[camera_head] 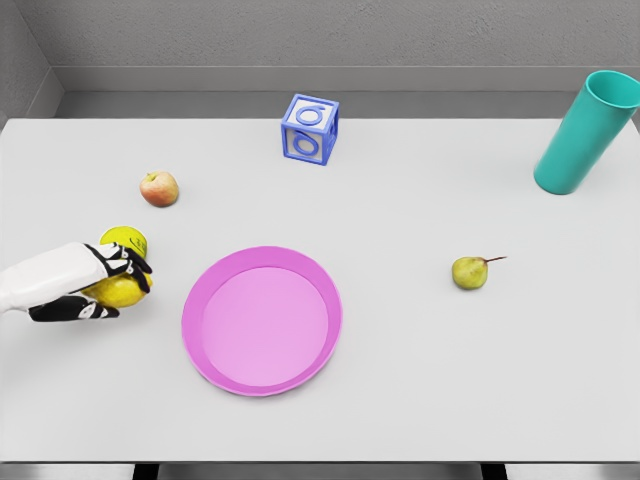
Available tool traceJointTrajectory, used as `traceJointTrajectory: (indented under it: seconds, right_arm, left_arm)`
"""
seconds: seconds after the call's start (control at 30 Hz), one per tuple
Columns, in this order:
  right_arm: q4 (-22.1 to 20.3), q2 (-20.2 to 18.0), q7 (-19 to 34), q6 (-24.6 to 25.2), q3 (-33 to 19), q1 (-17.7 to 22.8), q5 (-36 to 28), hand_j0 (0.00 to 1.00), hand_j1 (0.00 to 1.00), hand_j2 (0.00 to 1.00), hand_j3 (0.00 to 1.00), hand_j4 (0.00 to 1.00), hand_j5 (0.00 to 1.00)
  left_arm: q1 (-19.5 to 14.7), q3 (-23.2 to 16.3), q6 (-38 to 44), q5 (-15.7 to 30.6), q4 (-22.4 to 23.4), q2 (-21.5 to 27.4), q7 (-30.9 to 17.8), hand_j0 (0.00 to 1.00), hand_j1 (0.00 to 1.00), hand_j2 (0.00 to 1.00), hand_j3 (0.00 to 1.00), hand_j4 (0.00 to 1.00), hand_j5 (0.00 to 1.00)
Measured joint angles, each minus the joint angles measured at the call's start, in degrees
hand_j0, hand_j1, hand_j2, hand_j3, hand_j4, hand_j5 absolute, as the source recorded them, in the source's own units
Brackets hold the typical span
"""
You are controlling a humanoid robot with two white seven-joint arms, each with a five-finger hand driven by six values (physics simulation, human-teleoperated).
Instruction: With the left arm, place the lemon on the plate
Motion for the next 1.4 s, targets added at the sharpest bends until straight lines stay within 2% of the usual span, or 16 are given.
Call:
traceJointTrajectory:
  seconds: [0.47, 0.77, 0.87, 0.93, 0.97, 1.13, 1.27, 1.4]
  right_arm:
    - [0.0, 0.0, 0.0, 0.0, 0.0, 0.0, 0.01, 1.0, 1.0, 1.0, 1.0, 1.0, 1.0]
    - [0.0, 0.0, 0.0, 0.0, 0.0, 0.0, 0.0, 1.0, 1.0, 1.0, 1.0, 1.0, 1.0]
    - [0.0, 0.0, 0.0, 0.0, 0.0, 0.0, 0.01, 1.0, 1.0, 1.0, 1.0, 1.0, 1.0]
    - [0.0, 0.0, 0.0, 0.0, 0.0, 0.0, 0.01, 1.0, 1.0, 1.0, 1.0, 1.0, 1.0]
    - [0.0, 0.0, 0.0, 0.0, 0.0, 0.0, 0.01, 1.0, 1.0, 1.0, 1.0, 1.0, 1.0]
    - [0.0, 0.0, 0.0, 0.0, 0.0, 0.0, 0.01, 1.0, 1.0, 1.0, 1.0, 1.0, 1.0]
    - [0.0, 0.0, 0.0, 0.0, 0.0, 0.0, 0.02, 1.0, 1.0, 1.0, 1.0, 1.0, 1.0]
    - [0.0, 0.0, 0.0, 0.0, 0.0, 0.0, 0.01, 1.0, 1.0, 1.0, 1.0, 1.0, 1.0]
  left_arm:
    - [-2.9, -0.61, 0.01, -0.3, -2.06, -1.53, -0.02, 0.33, 0.33, 0.33, 0.33, 0.33, 0.33]
    - [-3.6, -0.98, -0.01, -0.54, -5.46, -2.92, -0.02, 0.33, 0.33, 0.33, 0.33, 0.33, 0.33]
    - [-5.62, -1.29, 0.0, -0.59, -6.28, -4.12, -0.01, 0.33, 0.33, 0.33, 0.33, 0.33, 0.33]
    - [-9.49, -2.74, 0.04, -0.49, -6.5, -4.71, 0.01, 0.33, 0.33, 0.33, 0.33, 0.33, 0.33]
    - [-10.11, -3.77, 0.03, -0.49, -6.52, -5.06, -0.01, 0.33, 0.33, 0.33, 0.33, 0.33, 0.33]
    - [-11.25, -6.29, -0.03, -1.05, -6.73, -6.84, -0.06, 0.33, 0.33, 0.33, 0.33, 0.33, 0.33]
    - [-14.15, -8.89, 0.0, -1.46, -6.93, -8.01, -0.04, 0.33, 0.33, 0.33, 0.33, 0.33, 0.33]
    - [-14.59, -10.77, -0.02, -3.3, -7.11, -10.2, -0.09, 0.33, 0.33, 0.33, 0.33, 0.33, 0.33]
